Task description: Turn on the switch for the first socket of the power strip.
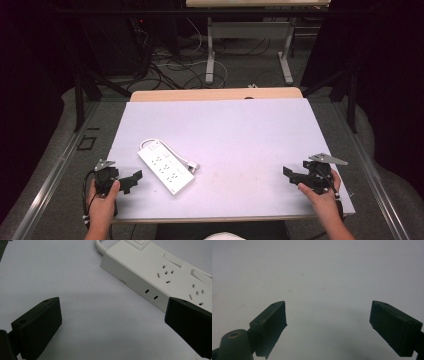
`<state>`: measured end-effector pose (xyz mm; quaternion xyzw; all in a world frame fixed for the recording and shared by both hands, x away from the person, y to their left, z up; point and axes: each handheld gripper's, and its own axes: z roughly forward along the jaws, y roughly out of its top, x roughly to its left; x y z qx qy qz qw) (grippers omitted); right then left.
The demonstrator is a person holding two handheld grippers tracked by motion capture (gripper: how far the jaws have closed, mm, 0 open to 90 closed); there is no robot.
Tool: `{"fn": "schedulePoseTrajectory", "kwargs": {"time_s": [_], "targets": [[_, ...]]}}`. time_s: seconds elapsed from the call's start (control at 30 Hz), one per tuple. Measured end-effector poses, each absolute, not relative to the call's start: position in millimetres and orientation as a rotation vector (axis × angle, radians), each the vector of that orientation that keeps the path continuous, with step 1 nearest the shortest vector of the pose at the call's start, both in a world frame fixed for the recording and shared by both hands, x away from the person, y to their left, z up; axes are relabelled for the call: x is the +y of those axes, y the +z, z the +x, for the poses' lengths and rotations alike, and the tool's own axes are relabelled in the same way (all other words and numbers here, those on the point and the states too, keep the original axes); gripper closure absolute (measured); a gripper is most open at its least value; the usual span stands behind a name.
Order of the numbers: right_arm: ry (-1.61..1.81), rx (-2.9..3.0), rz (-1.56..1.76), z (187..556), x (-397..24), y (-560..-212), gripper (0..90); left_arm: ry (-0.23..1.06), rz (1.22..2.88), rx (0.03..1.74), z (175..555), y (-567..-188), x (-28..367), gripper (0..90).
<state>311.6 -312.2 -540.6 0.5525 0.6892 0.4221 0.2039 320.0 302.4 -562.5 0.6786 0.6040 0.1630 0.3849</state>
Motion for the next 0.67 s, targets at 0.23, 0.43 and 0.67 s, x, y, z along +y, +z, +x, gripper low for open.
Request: {"fn": "schedulePoseTrajectory", "kwargs": {"time_s": [0.23,0.43,0.67], "targets": [[1.172,1.917,1.542,311.5,-312.1,-540.4,13.9,0.423,1.721,1.548,320.9,-563.5,302.0,1.4],[1.17,1.919,1.547,312.2,-312.2,-541.2,14.0,0.424,1.714,1.542,320.8,-563.2,302.8,1.4],[1.172,1.924,1.535,312.6,-312.3,-541.0,14.0,0.427,1.708,1.548,320.2,-562.9,303.2,1.5]]}}
